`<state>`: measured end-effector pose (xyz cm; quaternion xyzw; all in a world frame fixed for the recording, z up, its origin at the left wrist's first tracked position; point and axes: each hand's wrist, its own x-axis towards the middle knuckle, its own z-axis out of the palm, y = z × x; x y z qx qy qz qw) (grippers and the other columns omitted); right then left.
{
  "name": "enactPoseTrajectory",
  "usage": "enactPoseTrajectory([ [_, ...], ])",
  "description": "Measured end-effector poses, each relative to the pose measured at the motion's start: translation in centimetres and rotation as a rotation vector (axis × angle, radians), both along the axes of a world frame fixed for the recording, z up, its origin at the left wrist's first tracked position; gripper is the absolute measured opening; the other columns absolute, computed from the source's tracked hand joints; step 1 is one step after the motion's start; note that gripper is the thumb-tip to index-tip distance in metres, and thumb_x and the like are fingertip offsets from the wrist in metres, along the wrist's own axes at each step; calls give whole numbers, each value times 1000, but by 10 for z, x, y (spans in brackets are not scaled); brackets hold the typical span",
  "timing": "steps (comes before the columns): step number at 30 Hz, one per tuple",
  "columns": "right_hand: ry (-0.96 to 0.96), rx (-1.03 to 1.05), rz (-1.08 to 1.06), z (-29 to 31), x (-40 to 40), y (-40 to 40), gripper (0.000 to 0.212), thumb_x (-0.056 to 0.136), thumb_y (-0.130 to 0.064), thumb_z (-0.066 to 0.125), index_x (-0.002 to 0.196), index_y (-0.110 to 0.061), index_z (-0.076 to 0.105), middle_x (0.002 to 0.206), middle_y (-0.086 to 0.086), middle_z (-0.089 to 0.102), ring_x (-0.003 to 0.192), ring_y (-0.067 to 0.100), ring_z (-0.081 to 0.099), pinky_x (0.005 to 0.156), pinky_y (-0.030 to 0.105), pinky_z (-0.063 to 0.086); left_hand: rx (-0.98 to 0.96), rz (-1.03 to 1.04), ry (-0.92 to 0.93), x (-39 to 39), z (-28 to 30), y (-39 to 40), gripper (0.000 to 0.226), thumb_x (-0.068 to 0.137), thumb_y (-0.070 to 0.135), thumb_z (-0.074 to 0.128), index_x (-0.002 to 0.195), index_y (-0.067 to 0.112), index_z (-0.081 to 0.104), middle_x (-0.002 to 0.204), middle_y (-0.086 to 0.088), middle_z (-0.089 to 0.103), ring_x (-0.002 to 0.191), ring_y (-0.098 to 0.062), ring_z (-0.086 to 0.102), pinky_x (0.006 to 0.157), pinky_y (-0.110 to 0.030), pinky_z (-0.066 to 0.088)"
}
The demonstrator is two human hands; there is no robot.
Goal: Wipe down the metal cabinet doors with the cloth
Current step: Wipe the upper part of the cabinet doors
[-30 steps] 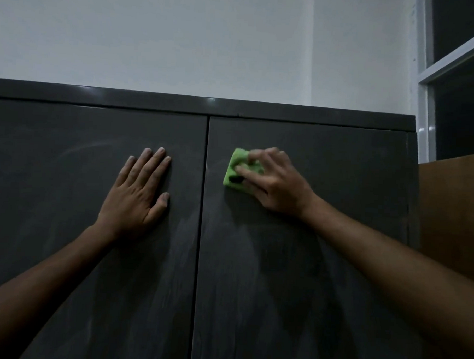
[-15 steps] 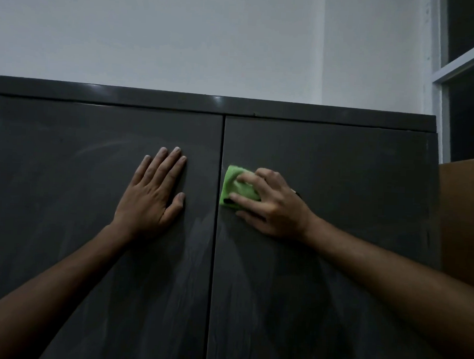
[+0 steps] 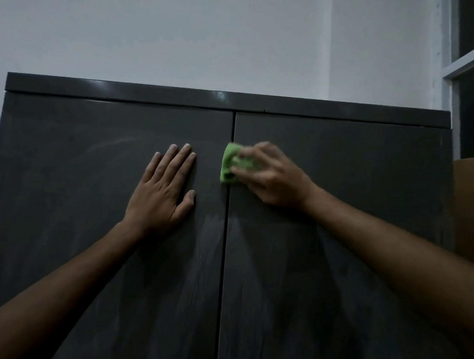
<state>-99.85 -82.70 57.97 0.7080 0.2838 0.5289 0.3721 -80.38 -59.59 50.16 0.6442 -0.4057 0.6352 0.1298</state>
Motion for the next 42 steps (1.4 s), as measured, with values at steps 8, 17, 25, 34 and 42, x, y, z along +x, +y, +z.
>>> enactPoseTrajectory([
  [8, 202, -200, -24, -20, 10, 15, 28, 99, -24, 63, 124, -15, 72, 131, 19, 62, 106, 35, 60, 87, 50, 53, 1, -9, 18, -3, 0, 1, 80, 104, 50, 32, 167, 4, 12, 176, -12, 8, 164, -23, 4, 133, -48, 8],
  [17, 149, -59, 15, -37, 24, 28, 30, 98, -25, 59, 124, -15, 70, 132, 20, 58, 108, 36, 56, 91, 49, 51, 29, -150, 109, -7, 2, 7, 82, 103, 51, 36, 167, 7, 10, 177, -9, 6, 164, -19, 0, 133, -44, 4],
  [25, -198, 473, 105, 2, 32, 51, 22, 94, -15, 66, 113, -8, 76, 123, 24, 62, 99, 43, 57, 84, 53, 50, -13, -250, 132, 0, -6, 37, 79, 102, 48, 43, 166, 9, 21, 176, -7, 16, 164, -20, 6, 133, -42, 6],
  [34, -120, 250, 64, 12, 42, 70, 23, 94, -15, 66, 115, -10, 76, 123, 24, 63, 97, 41, 58, 86, 52, 52, -116, -127, 173, 56, -23, 104, 79, 101, 52, 40, 165, 9, 24, 175, -9, 16, 164, -23, 8, 133, -43, 5],
  [42, 198, -241, -39, -30, 67, 90, 33, 93, -19, 65, 124, -13, 72, 131, 22, 62, 103, 39, 61, 89, 50, 53, -135, -86, 116, 69, -28, 101, 79, 102, 52, 38, 167, 10, 20, 176, -7, 14, 164, -22, 7, 133, -44, 6],
])
